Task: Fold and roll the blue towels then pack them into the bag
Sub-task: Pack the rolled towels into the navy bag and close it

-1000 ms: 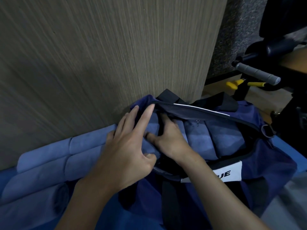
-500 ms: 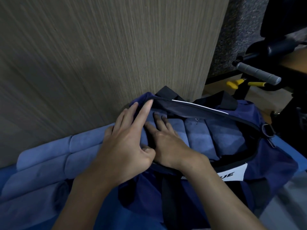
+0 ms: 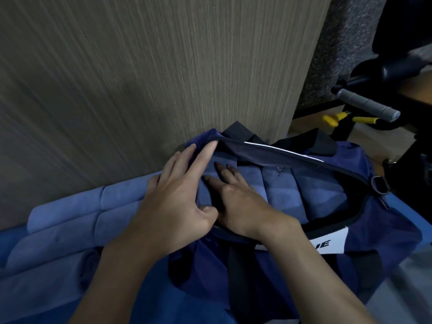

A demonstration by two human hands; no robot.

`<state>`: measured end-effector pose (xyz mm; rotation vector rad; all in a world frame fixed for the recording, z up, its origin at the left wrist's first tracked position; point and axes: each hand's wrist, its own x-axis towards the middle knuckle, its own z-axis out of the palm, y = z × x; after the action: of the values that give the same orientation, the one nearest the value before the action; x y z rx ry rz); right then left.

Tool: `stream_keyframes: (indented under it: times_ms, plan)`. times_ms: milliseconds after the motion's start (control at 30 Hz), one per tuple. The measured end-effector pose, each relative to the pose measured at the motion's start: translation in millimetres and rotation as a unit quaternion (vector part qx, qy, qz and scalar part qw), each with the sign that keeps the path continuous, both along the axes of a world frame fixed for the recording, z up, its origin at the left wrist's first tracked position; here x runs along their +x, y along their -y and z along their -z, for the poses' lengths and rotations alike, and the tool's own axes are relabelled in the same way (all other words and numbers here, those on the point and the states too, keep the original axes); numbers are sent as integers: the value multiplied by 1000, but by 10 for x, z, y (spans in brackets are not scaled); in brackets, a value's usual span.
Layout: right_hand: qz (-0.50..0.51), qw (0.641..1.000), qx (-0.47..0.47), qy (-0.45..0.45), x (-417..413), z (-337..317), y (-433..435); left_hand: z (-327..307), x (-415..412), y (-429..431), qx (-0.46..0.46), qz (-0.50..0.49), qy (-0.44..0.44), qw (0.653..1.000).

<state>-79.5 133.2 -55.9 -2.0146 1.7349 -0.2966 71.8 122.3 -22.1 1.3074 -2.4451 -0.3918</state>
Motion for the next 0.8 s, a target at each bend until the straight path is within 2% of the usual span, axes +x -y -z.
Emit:
stream_keyframes:
  times_ms: [267,400,600,700,800]
  plan:
    - [32,998,-49,3,-31,-130,-107,-6,69,-31,7,-5,-7,1000]
    - [48,992,-98,-63,-2,-217,-273,45,129,-47,7,4,-36,999]
    - [56,963,-241,-108,246,-322,-467,52,326,-146,18,16,-155,988]
    - [67,949,-295,-89,467,-337,-500,42,575,-195,15,-29,-192,981]
    - [29,944,-322,-71,741,-302,-502,115,966,-212,12,-86,-168,982]
